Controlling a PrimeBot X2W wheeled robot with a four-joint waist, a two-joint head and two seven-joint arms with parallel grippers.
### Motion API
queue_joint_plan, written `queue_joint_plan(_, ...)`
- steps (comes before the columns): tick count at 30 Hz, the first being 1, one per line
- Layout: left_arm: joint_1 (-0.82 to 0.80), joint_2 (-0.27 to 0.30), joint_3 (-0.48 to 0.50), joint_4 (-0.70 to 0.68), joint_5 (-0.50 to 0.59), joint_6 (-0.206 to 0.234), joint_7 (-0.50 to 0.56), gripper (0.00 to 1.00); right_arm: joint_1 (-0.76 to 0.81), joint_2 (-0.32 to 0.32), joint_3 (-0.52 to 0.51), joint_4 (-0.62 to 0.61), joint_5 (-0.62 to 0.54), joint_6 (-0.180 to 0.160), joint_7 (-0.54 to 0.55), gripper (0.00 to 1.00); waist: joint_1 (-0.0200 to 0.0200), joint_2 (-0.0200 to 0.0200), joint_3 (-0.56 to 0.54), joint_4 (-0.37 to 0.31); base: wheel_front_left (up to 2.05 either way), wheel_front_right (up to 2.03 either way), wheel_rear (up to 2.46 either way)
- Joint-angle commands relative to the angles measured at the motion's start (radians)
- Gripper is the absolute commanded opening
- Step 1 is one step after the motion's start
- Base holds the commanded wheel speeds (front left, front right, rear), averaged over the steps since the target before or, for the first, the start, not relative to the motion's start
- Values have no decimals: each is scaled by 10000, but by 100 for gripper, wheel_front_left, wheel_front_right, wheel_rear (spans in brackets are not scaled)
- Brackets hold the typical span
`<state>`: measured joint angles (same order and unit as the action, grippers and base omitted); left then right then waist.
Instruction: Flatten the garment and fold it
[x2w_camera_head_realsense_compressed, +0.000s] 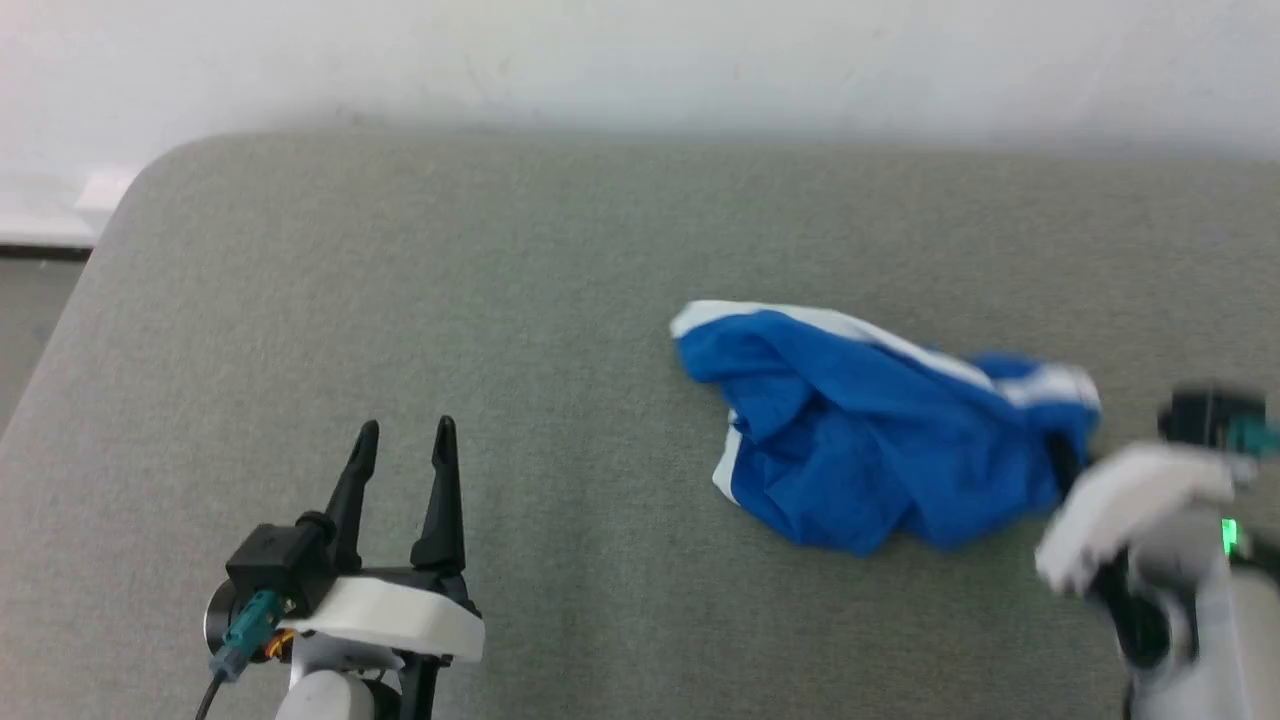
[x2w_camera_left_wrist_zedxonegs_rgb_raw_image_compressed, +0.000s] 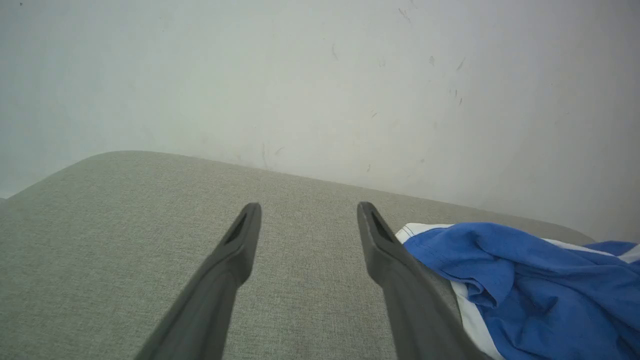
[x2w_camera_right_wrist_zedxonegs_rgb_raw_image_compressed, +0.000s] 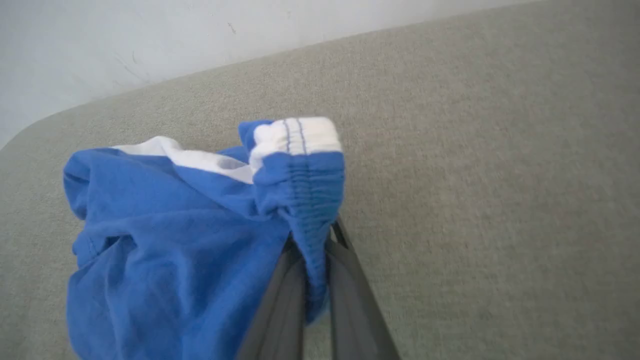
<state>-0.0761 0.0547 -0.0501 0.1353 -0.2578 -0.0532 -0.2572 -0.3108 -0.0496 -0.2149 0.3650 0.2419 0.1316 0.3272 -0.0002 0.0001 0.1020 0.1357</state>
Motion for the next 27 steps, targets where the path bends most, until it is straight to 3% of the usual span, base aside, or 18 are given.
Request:
queue_joint_plan(1, 149, -43, -30, 13, -94, 73, -45, 100, 606, -6, -31, -216, 234, -9, 92, 0, 2, -1, -572, -511, 0, 0, 0)
queue_joint_plan(5, 389, -44, -53, 81, -141, 141, -45, 100, 2390, -6, 346, -826, 1142, -9, 357, 0, 2, -1, -735, -696, 0, 0, 0)
queue_joint_plan(6, 424, -44, -56, 102, -146, 146, -45, 100, 2641, -6, 462, -891, 1364, -9, 323, 24, 2, -1, -746, -717, 0, 0, 0)
queue_joint_plan(7, 448, -44, -57, 128, -153, 145, -45, 100, 2799, -6, 502, -917, 1676, -9, 178, 96, 2, -1, -754, -734, 0, 0, 0)
queue_joint_plan(8, 463, -44, -60, 156, -152, 141, -45, 100, 2915, -6, 556, -925, 1750, -9, 25, 100, 2, -1, -772, -740, 0, 0, 0)
queue_joint_plan(13, 484, -44, -101, 298, -269, 128, -45, 100, 3027, -6, 343, -944, 2503, -9, -1297, 100, 2, -1, -819, -723, 0, 0, 0)
queue_joint_plan(17, 313, -44, -352, 415, -703, 78, -44, 100, 2980, -6, -247, -998, 2476, -9, -2332, 100, 2, -1, -736, -743, 0, 0, 0)
queue_joint_plan(21, -601, -45, -909, 750, -1065, -67, 433, 100, 2898, -6, -746, -1012, 2328, -9, -2556, 100, 2, -1, -508, -872, 0, 0, 0)
queue_joint_plan(24, -1638, -45, -1509, 1288, -1458, -202, 1708, 100, 2777, -6, -936, -1039, 2145, -9, -2567, 100, 2, -1, -312, -1082, 0, 0, 0)
queue_joint_plan(27, -2658, -45, -2015, 2033, -1747, 17, 3423, 100, 2670, -6, -880, -1012, 2024, -9, -2540, 100, 2, -1, -105, -1400, 0, 0, 0)
